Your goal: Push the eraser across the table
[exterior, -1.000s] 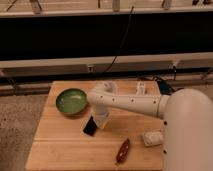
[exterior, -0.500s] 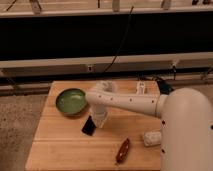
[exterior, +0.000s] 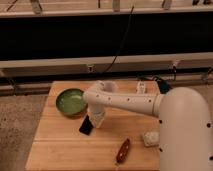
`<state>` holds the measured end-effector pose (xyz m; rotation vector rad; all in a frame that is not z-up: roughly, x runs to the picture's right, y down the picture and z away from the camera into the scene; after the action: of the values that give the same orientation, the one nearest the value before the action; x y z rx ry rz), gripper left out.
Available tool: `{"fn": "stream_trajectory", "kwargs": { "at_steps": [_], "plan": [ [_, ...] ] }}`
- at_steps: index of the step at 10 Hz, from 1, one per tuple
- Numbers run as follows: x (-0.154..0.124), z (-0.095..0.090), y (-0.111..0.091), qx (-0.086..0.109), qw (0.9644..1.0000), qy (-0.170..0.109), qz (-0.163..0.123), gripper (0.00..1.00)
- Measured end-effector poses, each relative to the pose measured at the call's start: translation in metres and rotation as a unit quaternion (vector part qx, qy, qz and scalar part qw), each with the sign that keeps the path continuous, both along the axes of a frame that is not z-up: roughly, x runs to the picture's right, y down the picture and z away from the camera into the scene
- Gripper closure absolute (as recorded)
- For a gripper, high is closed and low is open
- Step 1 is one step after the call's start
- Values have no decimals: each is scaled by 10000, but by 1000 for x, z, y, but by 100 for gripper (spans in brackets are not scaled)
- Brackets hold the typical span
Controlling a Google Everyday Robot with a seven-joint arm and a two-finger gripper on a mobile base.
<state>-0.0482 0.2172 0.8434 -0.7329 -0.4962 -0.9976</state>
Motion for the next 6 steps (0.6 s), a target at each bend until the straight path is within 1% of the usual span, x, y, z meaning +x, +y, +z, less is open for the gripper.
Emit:
{"fn": "stream_trajectory", "kwargs": {
  "at_steps": [1,2,3,6],
  "plan": [
    [0,0,0,1,10000,0,4,99],
    [-3,1,-3,8,9999,-99,-51,99],
    [-12,3,-7,62,9997,-205,-82,99],
    [-69,2,-20,169,9974,-670,-218,99]
  ]
}}
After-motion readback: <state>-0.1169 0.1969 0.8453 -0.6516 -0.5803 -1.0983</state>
